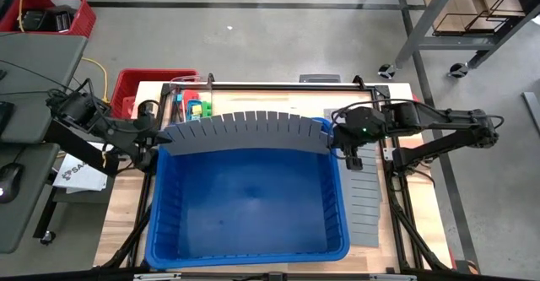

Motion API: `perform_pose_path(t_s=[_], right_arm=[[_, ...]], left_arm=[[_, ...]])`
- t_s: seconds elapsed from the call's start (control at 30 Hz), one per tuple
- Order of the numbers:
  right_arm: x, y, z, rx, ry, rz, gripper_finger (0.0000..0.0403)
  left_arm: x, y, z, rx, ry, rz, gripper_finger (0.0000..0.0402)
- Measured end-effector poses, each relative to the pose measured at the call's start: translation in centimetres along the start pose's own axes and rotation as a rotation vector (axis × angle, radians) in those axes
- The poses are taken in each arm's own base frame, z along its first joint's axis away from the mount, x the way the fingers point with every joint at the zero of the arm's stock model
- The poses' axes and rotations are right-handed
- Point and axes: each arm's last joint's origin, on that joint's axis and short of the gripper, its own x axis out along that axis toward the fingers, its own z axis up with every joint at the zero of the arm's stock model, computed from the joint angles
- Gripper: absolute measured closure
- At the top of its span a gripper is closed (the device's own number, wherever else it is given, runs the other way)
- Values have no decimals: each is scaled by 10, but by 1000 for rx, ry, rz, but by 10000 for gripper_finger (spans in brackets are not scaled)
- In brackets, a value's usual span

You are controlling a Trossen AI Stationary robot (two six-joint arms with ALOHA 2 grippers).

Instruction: Sort blocks

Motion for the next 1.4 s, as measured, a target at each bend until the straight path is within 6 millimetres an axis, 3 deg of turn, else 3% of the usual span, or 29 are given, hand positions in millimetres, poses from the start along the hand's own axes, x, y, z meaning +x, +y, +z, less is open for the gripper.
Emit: perform_pose_path(t_s=[0.33, 0.73, 1.03, 1.4], right_arm=[[-3, 16, -13, 8, 119, 54, 400], [-5, 23, -2, -5, -2, 34, 402], [-7, 22, 11, 11, -137, 30, 403], [-7, 21, 14, 27, -167, -10, 403]], left_arm=[[0, 0, -1, 140, 27, -14, 401], [1, -2, -1, 36, 57, -71, 401], [13, -8, -6, 21, 113, -73, 401], [15, -9, -8, 3, 136, -86, 401]])
